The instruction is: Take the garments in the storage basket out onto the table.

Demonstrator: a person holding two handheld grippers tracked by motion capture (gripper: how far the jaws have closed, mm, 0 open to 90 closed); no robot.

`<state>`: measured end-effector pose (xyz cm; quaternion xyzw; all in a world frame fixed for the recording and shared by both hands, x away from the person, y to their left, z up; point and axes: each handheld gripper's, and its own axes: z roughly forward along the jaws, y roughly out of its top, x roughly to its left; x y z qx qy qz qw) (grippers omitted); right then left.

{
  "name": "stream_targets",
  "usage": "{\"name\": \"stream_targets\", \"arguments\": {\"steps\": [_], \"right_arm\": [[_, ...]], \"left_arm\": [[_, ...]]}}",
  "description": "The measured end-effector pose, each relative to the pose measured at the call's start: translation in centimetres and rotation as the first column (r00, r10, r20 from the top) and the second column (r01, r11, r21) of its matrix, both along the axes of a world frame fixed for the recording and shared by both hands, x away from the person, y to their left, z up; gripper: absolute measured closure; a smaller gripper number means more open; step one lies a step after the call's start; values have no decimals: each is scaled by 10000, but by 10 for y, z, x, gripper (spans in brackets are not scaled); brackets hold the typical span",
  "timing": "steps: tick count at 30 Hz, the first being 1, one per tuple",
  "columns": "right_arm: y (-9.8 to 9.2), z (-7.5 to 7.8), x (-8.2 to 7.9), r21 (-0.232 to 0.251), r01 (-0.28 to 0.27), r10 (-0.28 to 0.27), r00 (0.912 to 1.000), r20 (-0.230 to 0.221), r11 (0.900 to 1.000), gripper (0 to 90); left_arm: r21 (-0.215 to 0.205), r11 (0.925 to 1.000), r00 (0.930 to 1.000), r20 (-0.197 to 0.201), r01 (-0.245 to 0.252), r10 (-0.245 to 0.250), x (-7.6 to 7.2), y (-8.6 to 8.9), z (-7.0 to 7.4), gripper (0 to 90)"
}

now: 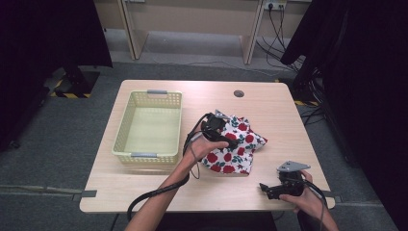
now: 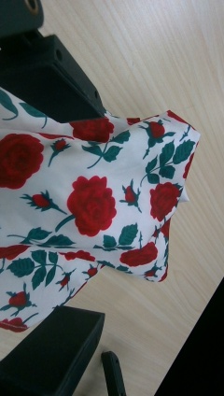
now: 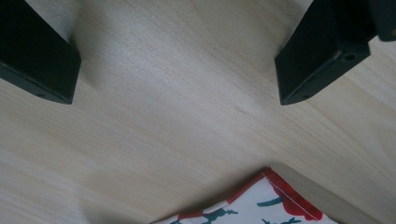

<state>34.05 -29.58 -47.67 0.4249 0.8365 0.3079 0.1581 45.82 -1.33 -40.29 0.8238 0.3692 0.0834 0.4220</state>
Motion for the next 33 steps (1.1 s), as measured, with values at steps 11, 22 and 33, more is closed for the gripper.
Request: {"name": "stream_targets", "arguments": {"steps": [11, 22, 33], "right_arm": [[0, 0, 0, 5, 6, -6, 10000, -2, 10000, 3], [0, 0, 0, 3, 24, -24, 10000, -9, 10000, 3], [0, 0, 0, 6, 16, -16, 10000, 7, 10000, 3]], "left_arm": [[-175, 9998, 9998, 200, 50, -47, -15, 16, 3, 20], [-223, 9998, 9995, 304, 12, -5, -29, 28, 1, 20], [-334, 9994, 9991, 416, 133, -119, -44, 34, -1, 20]]}}
